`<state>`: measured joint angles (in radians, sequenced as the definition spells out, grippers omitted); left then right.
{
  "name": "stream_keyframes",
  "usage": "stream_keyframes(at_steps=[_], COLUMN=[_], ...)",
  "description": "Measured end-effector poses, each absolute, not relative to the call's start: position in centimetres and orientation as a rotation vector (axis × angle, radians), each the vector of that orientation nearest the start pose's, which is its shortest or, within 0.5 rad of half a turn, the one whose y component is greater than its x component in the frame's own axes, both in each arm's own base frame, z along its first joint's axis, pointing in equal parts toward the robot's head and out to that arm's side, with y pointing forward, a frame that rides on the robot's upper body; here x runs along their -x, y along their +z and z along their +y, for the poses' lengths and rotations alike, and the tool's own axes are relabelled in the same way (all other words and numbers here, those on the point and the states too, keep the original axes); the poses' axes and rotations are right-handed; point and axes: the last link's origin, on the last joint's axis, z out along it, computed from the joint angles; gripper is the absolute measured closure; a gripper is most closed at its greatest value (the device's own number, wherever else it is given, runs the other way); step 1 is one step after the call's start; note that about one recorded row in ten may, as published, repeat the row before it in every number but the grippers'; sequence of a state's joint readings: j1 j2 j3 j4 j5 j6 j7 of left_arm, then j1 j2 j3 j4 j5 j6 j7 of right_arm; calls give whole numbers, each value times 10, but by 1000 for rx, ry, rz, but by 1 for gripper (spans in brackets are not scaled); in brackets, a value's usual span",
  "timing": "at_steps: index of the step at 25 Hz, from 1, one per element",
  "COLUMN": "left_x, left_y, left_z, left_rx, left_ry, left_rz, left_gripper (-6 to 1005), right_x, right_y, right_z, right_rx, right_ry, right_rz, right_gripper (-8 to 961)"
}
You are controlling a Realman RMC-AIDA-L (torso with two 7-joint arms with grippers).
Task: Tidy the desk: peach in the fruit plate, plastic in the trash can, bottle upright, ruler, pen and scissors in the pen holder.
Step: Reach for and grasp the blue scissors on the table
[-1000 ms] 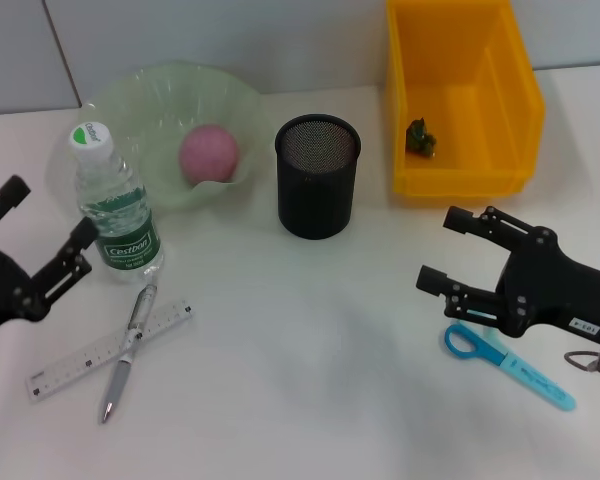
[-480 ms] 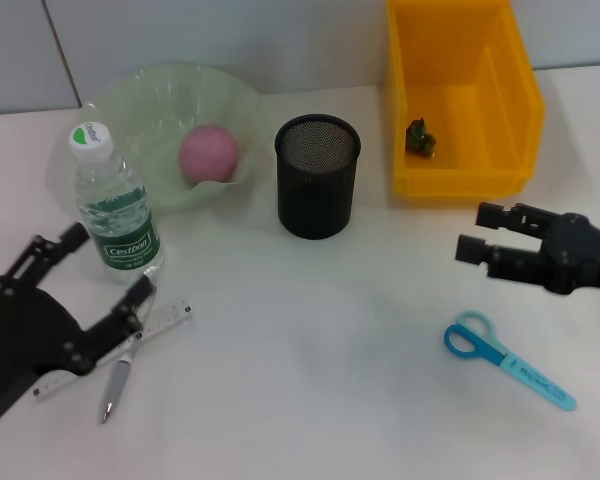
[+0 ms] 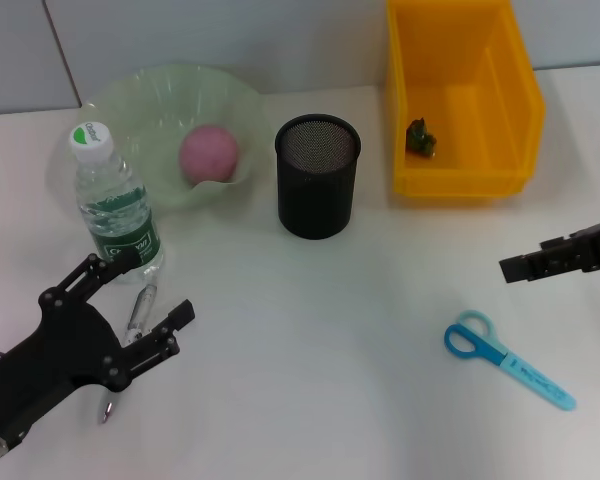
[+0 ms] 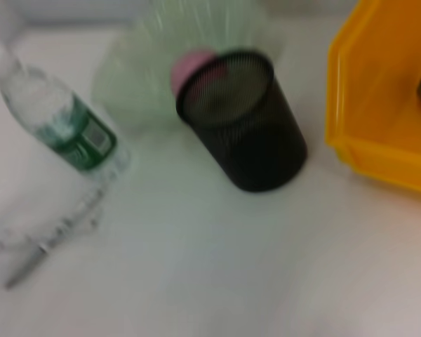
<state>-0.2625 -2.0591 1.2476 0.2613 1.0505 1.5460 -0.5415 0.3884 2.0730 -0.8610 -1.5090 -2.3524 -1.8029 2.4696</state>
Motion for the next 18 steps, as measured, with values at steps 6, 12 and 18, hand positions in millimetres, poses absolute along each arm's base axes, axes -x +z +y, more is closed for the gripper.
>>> stream_keyframes(at_steps=[6, 12, 18], left_x=[300, 301, 302], left_y=[-39, -38, -38], left_z=[244, 244, 246], left_rx=[2332, 2333, 2325], left_ry=[-994, -1004, -993], left_rz=[-286, -332, -335], left_gripper=[165, 166, 167], right_x=[-213, -209, -210], right_y=[90, 88, 78], right_z=[309, 308, 312], right_rx=[2473, 2422, 2412], right_ry=[-213, -401, -524], right_rz=[1337, 1346, 1326], right_gripper=[120, 120, 120])
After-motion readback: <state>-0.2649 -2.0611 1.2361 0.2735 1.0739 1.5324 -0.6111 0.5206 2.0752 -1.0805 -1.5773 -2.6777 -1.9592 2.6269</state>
